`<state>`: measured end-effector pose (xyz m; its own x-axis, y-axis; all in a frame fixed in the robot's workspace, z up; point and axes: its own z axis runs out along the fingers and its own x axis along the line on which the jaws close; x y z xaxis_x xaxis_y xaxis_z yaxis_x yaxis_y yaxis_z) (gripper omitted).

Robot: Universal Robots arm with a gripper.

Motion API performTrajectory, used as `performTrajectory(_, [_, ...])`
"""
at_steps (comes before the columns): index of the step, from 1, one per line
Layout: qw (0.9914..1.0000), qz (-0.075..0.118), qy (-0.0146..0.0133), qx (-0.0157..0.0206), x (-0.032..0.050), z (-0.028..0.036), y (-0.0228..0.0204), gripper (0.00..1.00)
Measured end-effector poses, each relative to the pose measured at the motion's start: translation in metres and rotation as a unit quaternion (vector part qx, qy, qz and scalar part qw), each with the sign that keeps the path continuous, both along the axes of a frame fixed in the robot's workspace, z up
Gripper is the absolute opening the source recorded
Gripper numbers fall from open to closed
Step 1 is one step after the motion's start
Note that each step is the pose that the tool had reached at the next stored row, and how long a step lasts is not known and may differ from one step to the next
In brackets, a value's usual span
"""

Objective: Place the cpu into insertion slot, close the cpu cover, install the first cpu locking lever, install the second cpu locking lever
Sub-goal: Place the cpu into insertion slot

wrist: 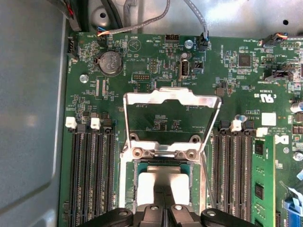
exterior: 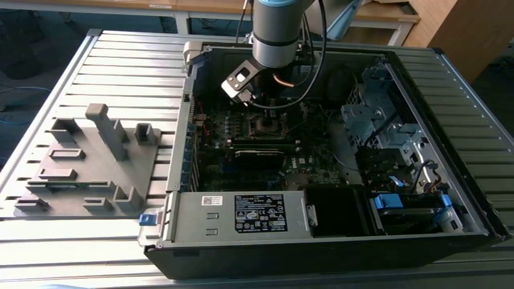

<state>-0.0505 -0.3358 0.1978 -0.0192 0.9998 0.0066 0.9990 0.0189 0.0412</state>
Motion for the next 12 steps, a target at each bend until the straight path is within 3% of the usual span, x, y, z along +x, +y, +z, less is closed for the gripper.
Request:
performTrajectory(2, [1.0,0.0,-0.0008,0.0013,0.0003,0.0031,0.0004,0.11])
performTrajectory(8, [1.0,0.0,0.0002,-0.0001,0.0,0.0191,0.0,0.11])
performTrajectory(12, [1.0,0.0,0.0,0.0001,0.0,0.0199,0.0,0.11])
